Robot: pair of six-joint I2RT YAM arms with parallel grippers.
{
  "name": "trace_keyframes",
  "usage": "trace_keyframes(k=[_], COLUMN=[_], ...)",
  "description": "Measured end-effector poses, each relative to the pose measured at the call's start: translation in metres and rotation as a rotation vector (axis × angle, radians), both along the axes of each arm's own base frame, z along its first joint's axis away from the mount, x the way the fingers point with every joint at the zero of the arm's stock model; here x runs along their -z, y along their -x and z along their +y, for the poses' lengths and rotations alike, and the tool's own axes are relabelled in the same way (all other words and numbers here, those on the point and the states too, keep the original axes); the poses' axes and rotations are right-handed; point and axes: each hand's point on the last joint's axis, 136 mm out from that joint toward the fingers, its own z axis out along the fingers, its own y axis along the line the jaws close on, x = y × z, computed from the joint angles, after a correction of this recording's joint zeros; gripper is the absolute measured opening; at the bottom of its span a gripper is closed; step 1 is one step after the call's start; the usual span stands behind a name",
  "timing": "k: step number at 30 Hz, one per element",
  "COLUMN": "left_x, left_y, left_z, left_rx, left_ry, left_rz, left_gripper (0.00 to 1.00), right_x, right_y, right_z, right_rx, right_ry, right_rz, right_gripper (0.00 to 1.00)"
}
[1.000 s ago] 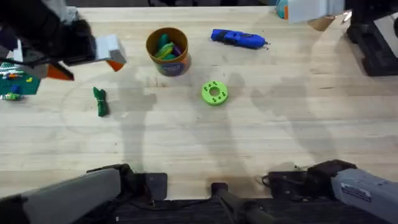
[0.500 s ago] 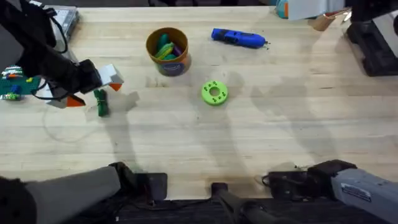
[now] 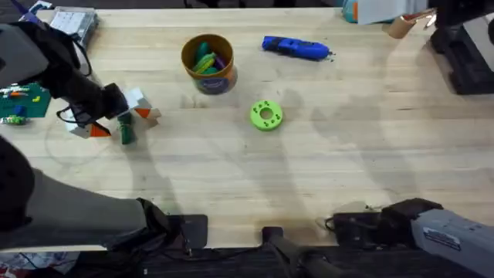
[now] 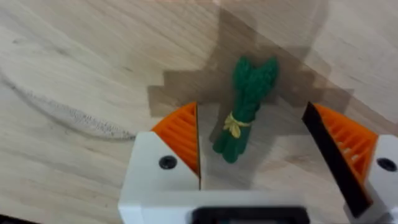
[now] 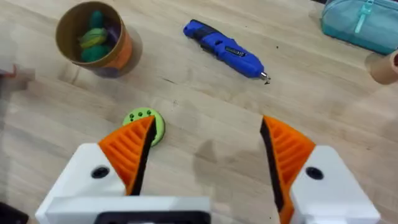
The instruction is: Pick up the gripper from the table and insert it into the empty holder that is missing its gripper. Then pick up a screw, insert it into the mounting hole, and use the screwdriver to tighten it. Finally, clean up the table by picking up the vegetable and placing it into the bucket.
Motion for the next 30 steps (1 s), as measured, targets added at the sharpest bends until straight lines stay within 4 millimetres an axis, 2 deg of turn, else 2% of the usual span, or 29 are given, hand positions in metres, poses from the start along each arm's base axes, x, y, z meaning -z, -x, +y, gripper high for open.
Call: trace_keyframes(k=[3, 9, 10, 11, 15, 16, 17, 23, 26, 28, 30], left_x=[0.011, 0.012, 0.012, 0.012, 0.011, 0.011, 0.011, 0.010, 0.008, 0.003, -0.011], left_y=[0.000, -0.002, -0.002, -0.003, -0.008, -0.009, -0.010, -0.009, -0.001, 0.006, 0.003], left_z=[0.000, 0.000, 0.000, 0.000, -0.002, -0.003, -0.004, -0.005, -0.008, -0.012, -0.015], left_rx=[0.020, 0.043, 0.042, 0.043, 0.050, 0.056, 0.058, 0.059, 0.060, 0.068, 0.087], left_ry=[0.013, 0.014, 0.015, 0.017, 0.031, 0.035, 0.037, 0.045, 0.059, 0.076, 0.072], left_rz=[0.025, 0.023, 0.023, 0.020, 0.000, -0.004, -0.006, -0.001, 0.040, 0.074, 0.067], left_gripper=[0.986, 0.991, 0.955, 0.825, 0.197, 0.079, 0.028, 0.017, 0.016, 0.016, 0.016], right_x=[0.000, 0.000, 0.000, 0.000, 0.000, 0.000, 0.000, 0.000, 0.000, 0.000, 0.000], right_y=[0.000, 0.000, 0.000, 0.000, 0.000, 0.000, 0.000, 0.000, 0.000, 0.000, 0.000], right_z=[0.000, 0.000, 0.000, 0.000, 0.000, 0.000, 0.000, 0.000, 0.000, 0.000, 0.000], right_rx=[0.000, 0.002, 0.002, 0.002, 0.002, 0.002, 0.002, 0.002, 0.002, 0.002, 0.002], right_ry=[0.000, -0.002, -0.002, -0.002, -0.002, -0.002, -0.002, -0.002, -0.002, -0.002, -0.002], right_rz=[0.000, 0.001, 0.001, 0.001, 0.001, 0.001, 0.001, 0.001, 0.001, 0.001, 0.001], right_gripper=[0.996, 0.996, 0.996, 0.996, 0.996, 0.996, 0.996, 0.996, 0.996, 0.996, 0.996])
